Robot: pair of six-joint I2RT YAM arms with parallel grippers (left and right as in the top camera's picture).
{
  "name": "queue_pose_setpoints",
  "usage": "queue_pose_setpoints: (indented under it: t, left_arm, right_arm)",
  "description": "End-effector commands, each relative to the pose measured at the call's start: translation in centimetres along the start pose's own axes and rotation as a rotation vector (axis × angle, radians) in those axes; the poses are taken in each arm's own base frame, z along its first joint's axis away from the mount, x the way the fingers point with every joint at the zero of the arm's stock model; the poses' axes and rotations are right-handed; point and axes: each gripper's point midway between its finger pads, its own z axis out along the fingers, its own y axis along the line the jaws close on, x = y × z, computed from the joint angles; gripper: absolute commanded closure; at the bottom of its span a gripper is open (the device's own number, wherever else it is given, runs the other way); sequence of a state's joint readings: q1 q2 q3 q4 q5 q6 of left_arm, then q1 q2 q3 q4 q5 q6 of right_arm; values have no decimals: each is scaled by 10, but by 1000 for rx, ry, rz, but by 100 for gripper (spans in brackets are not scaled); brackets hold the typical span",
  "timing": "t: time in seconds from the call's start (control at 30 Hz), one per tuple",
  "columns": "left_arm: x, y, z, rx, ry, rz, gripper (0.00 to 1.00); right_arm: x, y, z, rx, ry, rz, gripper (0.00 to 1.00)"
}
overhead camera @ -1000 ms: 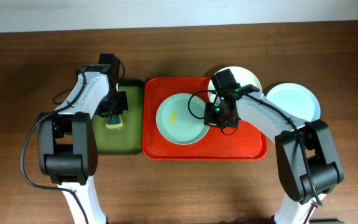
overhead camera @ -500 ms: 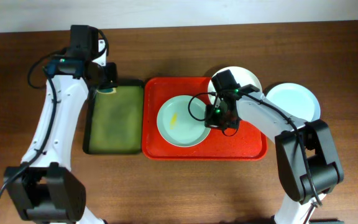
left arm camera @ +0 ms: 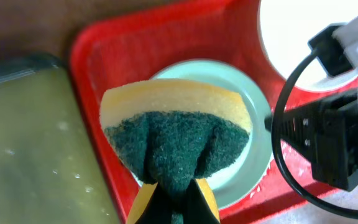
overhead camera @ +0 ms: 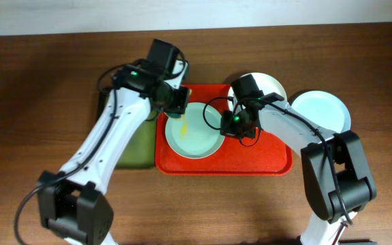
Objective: Clean dirty plates on tray and stack at the side
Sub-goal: 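Scrub the pale green plate with the sponge while right gripper holds it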
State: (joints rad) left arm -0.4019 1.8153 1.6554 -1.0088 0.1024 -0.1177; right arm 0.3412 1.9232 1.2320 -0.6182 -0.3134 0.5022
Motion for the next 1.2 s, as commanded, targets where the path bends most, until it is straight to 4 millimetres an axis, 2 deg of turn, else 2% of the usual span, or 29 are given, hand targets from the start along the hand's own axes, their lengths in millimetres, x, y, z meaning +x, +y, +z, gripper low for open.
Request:
queue_pose_setpoints:
  t: [0.0, 0.4, 0.5, 0.63, 0.77, 0.8, 0.97, 1.03, 1.07, 1.17]
  left_arm:
    - [12, -7, 36, 8, 99, -45, 100]
    - [45, 6, 114, -29, 283, -109, 100]
    - [44, 17, 118, -95, 273, -99, 100]
    - [35, 20, 120, -110, 230, -92, 100]
    - [53, 23, 129, -117, 271, -93, 100]
    - [56, 30, 130, -157, 276, -88, 100]
    - [67, 26, 120, -139, 339, -99, 100]
    - [63, 39, 122, -211, 311, -108, 100]
    - [63, 38, 127, -212, 309, -112, 100]
    - [84, 36, 155, -191, 395, -120, 100]
  right_arm:
    - [1, 1, 1, 2, -2, 4, 96]
    - [-3, -3, 1, 27, -25, 1, 96]
    - [-4, -2, 1, 25, -30, -8, 96]
    - [-1, 5, 5, 54, -47, -48, 96]
    - [2, 8, 8, 96, -61, -77, 96]
    - [2, 8, 8, 96, -61, -77, 96]
    - [4, 6, 8, 101, -51, -75, 96]
    - [5, 6, 8, 102, -50, -74, 96]
    - [5, 6, 8, 102, -50, -74, 96]
    - [5, 6, 8, 102, -49, -74, 96]
